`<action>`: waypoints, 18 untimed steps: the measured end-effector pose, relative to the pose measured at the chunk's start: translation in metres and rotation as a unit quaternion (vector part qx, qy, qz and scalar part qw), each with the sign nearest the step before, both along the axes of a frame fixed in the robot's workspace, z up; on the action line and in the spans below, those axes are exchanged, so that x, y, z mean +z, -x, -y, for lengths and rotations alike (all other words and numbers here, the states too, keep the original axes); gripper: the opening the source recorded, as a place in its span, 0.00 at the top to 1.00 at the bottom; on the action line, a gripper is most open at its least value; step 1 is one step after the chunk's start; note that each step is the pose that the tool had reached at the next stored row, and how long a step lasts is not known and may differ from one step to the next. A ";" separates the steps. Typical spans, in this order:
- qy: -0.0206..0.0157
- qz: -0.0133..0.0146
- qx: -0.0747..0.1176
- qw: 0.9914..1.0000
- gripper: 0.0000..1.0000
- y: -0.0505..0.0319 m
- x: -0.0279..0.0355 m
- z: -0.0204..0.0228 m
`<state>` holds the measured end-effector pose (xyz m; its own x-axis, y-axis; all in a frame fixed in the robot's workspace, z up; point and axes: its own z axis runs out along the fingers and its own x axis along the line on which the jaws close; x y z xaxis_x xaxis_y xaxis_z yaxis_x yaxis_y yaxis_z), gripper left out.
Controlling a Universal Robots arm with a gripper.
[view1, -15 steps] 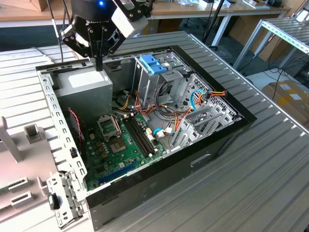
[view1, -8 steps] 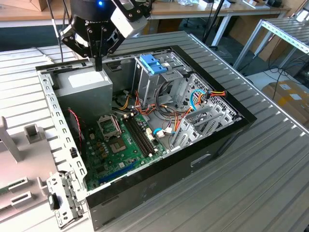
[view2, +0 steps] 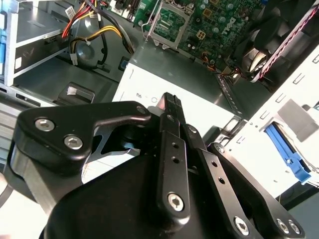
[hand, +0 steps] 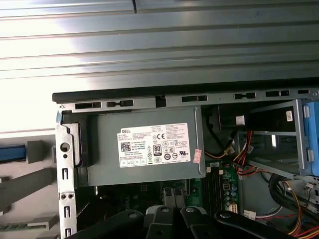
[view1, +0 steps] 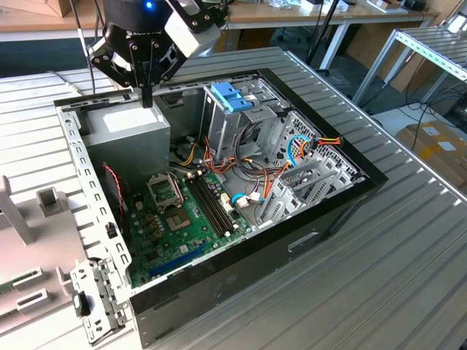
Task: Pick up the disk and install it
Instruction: 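Reach for the disk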
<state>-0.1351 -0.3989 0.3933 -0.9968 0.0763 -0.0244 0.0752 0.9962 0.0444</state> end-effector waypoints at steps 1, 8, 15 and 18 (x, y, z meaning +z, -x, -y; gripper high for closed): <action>0.000 0.000 0.000 1.000 0.89 0.0003 0.0000 0.0000; 0.000 0.000 0.000 1.000 0.89 0.0028 0.0000 0.0000; 0.000 0.000 0.000 1.000 0.89 0.0056 0.0000 0.0000; 0.000 0.000 0.000 1.000 0.89 0.0066 0.0000 0.0000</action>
